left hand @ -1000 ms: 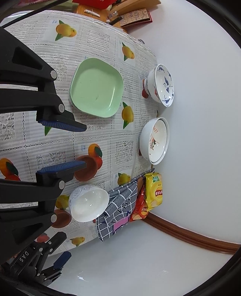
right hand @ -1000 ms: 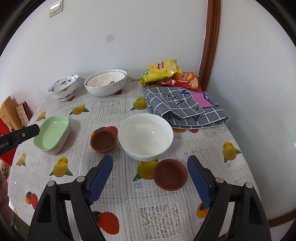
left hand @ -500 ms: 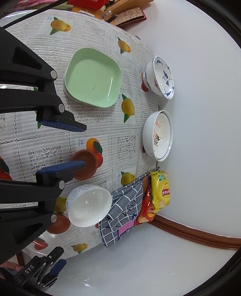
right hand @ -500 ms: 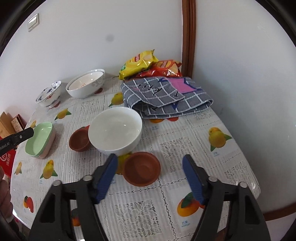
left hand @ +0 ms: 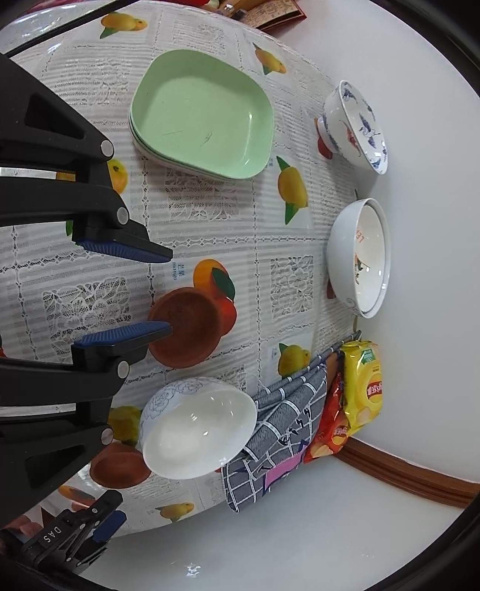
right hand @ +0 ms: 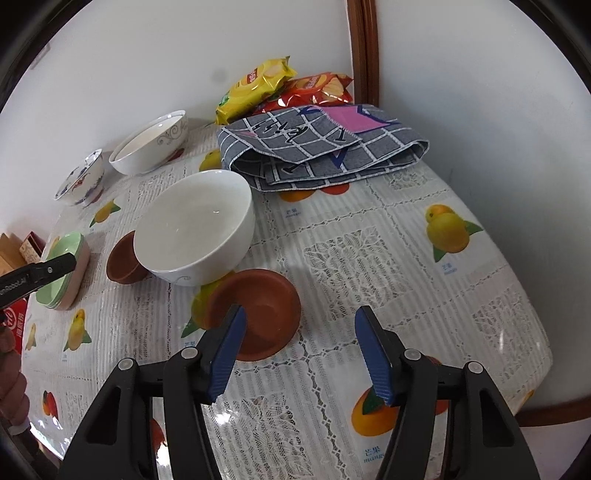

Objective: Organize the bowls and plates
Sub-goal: 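Close the left gripper on one brown clay dish while the right gripper grasps the other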

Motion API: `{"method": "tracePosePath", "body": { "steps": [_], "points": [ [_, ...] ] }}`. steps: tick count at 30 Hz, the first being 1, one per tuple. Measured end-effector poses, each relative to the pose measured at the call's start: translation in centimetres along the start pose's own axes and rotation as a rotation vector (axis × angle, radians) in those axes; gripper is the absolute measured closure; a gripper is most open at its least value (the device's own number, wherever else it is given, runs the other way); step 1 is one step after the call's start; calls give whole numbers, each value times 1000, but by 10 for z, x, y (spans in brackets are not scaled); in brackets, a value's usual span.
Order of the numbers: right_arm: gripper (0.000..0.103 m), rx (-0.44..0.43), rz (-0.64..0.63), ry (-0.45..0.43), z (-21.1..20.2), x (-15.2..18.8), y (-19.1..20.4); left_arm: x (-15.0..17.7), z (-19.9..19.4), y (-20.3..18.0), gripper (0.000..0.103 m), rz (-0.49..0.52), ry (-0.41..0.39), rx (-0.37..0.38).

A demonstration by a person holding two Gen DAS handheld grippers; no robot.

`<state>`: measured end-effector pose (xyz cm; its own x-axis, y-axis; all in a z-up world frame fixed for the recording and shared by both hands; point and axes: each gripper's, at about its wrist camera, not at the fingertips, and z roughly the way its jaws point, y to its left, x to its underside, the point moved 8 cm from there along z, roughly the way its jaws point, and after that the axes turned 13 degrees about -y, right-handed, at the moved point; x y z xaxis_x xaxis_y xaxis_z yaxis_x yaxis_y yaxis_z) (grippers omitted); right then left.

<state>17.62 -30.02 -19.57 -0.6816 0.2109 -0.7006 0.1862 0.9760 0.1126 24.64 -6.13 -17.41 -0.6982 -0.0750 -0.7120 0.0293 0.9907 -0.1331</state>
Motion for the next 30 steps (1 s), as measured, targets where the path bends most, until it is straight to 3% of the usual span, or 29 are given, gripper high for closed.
{"method": "tracePosePath", "body": {
  "steps": [8,15,25,30],
  "points": [
    [42,-18,3,30,24,7,1,3,28,5,64,-2,28,-20],
    [54,-33,3,71,45,15,2,4,51,5,64,-5,54,-20],
    [73,-48,-22,41,56,10,6,10,80,-1,64,3,100,-16],
    [85,-77,-28,39,57,9,11,11,86,-2,72,-3,99,-16]
  ]
}}
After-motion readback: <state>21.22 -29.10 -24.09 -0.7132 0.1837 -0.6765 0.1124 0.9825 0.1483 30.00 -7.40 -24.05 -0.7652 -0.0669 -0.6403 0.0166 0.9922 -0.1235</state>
